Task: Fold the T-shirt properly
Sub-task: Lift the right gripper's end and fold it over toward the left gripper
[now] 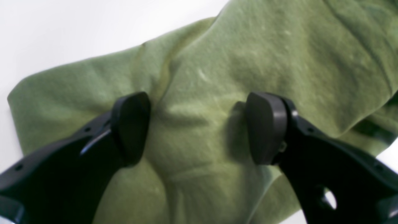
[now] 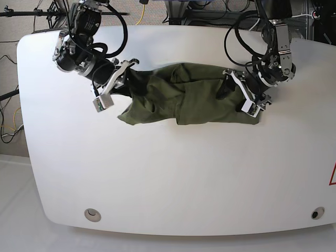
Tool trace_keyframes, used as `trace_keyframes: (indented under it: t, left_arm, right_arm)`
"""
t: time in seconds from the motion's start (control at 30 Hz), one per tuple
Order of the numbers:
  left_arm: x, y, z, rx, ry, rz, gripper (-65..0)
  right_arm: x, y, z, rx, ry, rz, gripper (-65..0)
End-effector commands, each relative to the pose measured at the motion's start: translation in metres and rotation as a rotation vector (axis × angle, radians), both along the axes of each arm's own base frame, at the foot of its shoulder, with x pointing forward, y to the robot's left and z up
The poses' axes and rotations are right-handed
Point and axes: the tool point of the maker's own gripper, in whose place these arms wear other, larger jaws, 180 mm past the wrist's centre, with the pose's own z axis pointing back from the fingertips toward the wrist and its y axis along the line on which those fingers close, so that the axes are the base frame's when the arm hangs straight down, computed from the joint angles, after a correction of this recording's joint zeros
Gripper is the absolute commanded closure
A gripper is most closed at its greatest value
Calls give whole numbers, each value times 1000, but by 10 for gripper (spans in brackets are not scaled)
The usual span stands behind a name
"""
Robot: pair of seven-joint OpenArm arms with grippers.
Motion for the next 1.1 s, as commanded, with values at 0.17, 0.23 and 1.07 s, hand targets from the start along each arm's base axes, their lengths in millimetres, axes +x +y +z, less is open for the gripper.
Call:
trace_keyframes:
  t: [0.17,0.23,1.07]
  left_arm:
    - [-9,-8,-15,83,81,-43,-461]
    - [-8,-9,-12,83,72,-46,-461]
    - [-9,-66,9,23,5,-135,-461]
  right_arm:
    - [0,36,15,41,-51,112,0]
    - [0,44,18,45,-60,139,0]
    - [17,129,36,-96,-180,358,0]
